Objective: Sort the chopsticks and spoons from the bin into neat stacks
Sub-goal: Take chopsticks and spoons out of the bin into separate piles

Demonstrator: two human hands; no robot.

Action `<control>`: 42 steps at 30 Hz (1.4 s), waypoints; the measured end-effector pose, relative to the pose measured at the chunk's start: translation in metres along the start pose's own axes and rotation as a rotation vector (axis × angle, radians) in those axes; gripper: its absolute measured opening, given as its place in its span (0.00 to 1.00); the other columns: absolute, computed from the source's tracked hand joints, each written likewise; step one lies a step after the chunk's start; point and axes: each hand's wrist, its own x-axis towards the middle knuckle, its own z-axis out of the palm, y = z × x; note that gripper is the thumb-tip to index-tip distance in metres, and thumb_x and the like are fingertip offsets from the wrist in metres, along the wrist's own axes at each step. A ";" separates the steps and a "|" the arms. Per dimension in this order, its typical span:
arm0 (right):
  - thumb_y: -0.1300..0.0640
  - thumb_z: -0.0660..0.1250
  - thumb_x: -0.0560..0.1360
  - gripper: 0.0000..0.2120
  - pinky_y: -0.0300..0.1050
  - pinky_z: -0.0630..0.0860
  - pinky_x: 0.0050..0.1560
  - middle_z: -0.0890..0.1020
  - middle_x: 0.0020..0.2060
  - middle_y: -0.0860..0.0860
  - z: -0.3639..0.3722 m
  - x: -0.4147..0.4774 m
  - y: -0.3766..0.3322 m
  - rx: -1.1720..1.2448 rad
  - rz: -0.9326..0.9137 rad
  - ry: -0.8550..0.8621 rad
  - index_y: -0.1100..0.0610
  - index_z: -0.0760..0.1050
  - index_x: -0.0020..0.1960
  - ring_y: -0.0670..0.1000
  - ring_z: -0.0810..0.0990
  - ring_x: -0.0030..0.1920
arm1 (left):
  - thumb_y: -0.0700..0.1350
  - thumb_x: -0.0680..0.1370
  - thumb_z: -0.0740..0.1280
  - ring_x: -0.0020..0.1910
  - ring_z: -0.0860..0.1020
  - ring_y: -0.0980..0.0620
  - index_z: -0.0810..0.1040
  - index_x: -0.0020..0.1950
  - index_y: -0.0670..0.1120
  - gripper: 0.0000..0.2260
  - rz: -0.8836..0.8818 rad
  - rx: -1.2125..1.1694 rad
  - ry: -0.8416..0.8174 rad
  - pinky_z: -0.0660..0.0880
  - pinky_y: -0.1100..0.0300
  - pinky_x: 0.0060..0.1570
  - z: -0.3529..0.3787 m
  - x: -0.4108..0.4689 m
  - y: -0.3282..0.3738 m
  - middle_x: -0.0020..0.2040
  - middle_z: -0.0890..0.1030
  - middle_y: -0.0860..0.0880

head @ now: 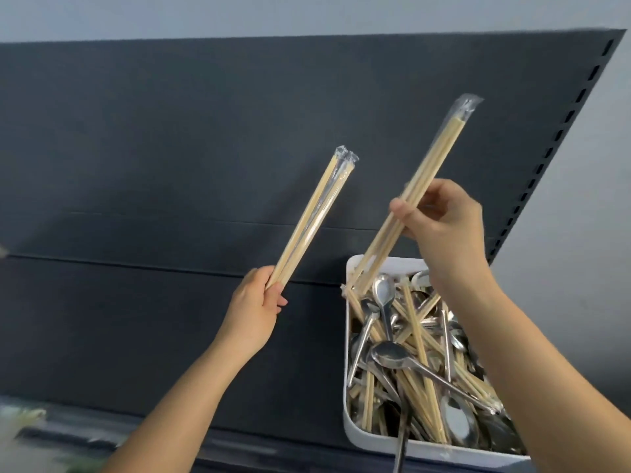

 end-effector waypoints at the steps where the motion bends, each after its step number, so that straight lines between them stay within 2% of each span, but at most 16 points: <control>1: 0.59 0.72 0.72 0.06 0.50 0.82 0.46 0.82 0.41 0.53 0.016 -0.003 0.001 0.007 0.029 -0.049 0.54 0.76 0.46 0.53 0.83 0.43 | 0.40 0.81 0.57 0.43 0.79 0.55 0.72 0.63 0.44 0.11 -0.024 0.005 0.010 0.76 0.68 0.41 -0.010 -0.002 -0.011 0.53 0.74 0.49; 7: 0.59 0.74 0.70 0.06 0.58 0.81 0.45 0.81 0.40 0.55 0.140 -0.032 0.044 -0.064 0.299 -0.269 0.56 0.77 0.43 0.58 0.82 0.44 | 0.41 0.81 0.58 0.49 0.78 0.52 0.72 0.62 0.44 0.11 -0.180 -0.008 -0.044 0.79 0.64 0.42 -0.074 -0.009 -0.090 0.53 0.74 0.47; 12: 0.59 0.73 0.71 0.06 0.54 0.82 0.47 0.82 0.41 0.56 0.238 -0.058 0.083 -0.176 0.528 -0.310 0.59 0.77 0.44 0.55 0.83 0.43 | 0.44 0.81 0.58 0.48 0.78 0.51 0.72 0.63 0.44 0.12 -0.276 0.094 -0.160 0.79 0.54 0.50 -0.120 -0.004 -0.156 0.52 0.76 0.49; 16: 0.60 0.73 0.71 0.05 0.52 0.82 0.47 0.82 0.40 0.55 0.291 -0.074 0.106 -0.294 0.616 -0.297 0.58 0.77 0.42 0.53 0.83 0.41 | 0.45 0.82 0.57 0.48 0.75 0.51 0.72 0.62 0.44 0.11 -0.279 0.187 -0.236 0.70 0.62 0.44 -0.136 0.006 -0.194 0.52 0.76 0.48; 19: 0.60 0.72 0.71 0.04 0.46 0.81 0.43 0.81 0.40 0.54 0.316 -0.085 0.117 -0.382 0.661 -0.294 0.58 0.76 0.43 0.51 0.82 0.38 | 0.45 0.82 0.57 0.48 0.75 0.50 0.73 0.61 0.43 0.12 -0.280 0.223 -0.289 0.72 0.60 0.45 -0.136 0.010 -0.215 0.53 0.76 0.47; 22: 0.60 0.71 0.72 0.05 0.40 0.77 0.35 0.79 0.38 0.52 0.335 -0.090 0.123 -0.436 0.684 -0.295 0.58 0.75 0.44 0.48 0.78 0.35 | 0.44 0.82 0.57 0.49 0.75 0.49 0.74 0.61 0.42 0.12 -0.293 0.256 -0.298 0.74 0.56 0.49 -0.134 0.013 -0.232 0.54 0.76 0.45; 25: 0.59 0.70 0.73 0.06 0.38 0.74 0.32 0.77 0.38 0.51 0.352 -0.092 0.127 -0.462 0.686 -0.318 0.59 0.74 0.46 0.47 0.77 0.34 | 0.43 0.82 0.57 0.47 0.75 0.48 0.75 0.59 0.41 0.11 -0.312 0.260 -0.270 0.74 0.55 0.48 -0.138 0.013 -0.248 0.53 0.75 0.44; 29: 0.59 0.70 0.73 0.10 0.41 0.76 0.37 0.78 0.42 0.53 0.373 -0.095 0.133 -0.493 0.662 -0.354 0.61 0.74 0.52 0.50 0.78 0.38 | 0.43 0.81 0.58 0.46 0.73 0.50 0.73 0.62 0.41 0.12 -0.310 0.262 -0.270 0.71 0.58 0.47 -0.150 0.013 -0.267 0.53 0.72 0.46; 33: 0.60 0.68 0.74 0.10 0.45 0.79 0.45 0.79 0.48 0.54 0.380 -0.097 0.142 -0.535 0.641 -0.378 0.60 0.74 0.55 0.53 0.80 0.45 | 0.49 0.80 0.61 0.53 0.74 0.50 0.66 0.71 0.44 0.21 -0.304 0.292 -0.307 0.71 0.60 0.51 -0.161 0.012 -0.275 0.60 0.71 0.45; 35: 0.61 0.66 0.75 0.13 0.44 0.78 0.48 0.79 0.52 0.54 0.379 -0.098 0.144 -0.538 0.635 -0.381 0.59 0.73 0.59 0.53 0.79 0.49 | 0.53 0.79 0.62 0.57 0.72 0.49 0.66 0.71 0.46 0.23 -0.280 0.357 -0.331 0.72 0.56 0.55 -0.164 0.014 -0.277 0.61 0.71 0.46; 39: 0.63 0.63 0.76 0.23 0.39 0.72 0.53 0.71 0.66 0.54 0.370 -0.096 0.144 -0.623 0.555 -0.407 0.58 0.66 0.70 0.53 0.73 0.62 | 0.57 0.79 0.60 0.63 0.69 0.47 0.68 0.70 0.49 0.22 -0.215 0.517 -0.352 0.71 0.53 0.59 -0.166 0.019 -0.273 0.64 0.68 0.48; 42: 0.62 0.63 0.76 0.22 0.37 0.69 0.50 0.67 0.68 0.54 0.356 -0.093 0.137 -0.664 0.497 -0.423 0.56 0.66 0.70 0.52 0.73 0.61 | 0.56 0.79 0.61 0.62 0.69 0.48 0.70 0.68 0.50 0.20 -0.133 0.524 -0.323 0.72 0.53 0.57 -0.161 0.026 -0.264 0.63 0.69 0.50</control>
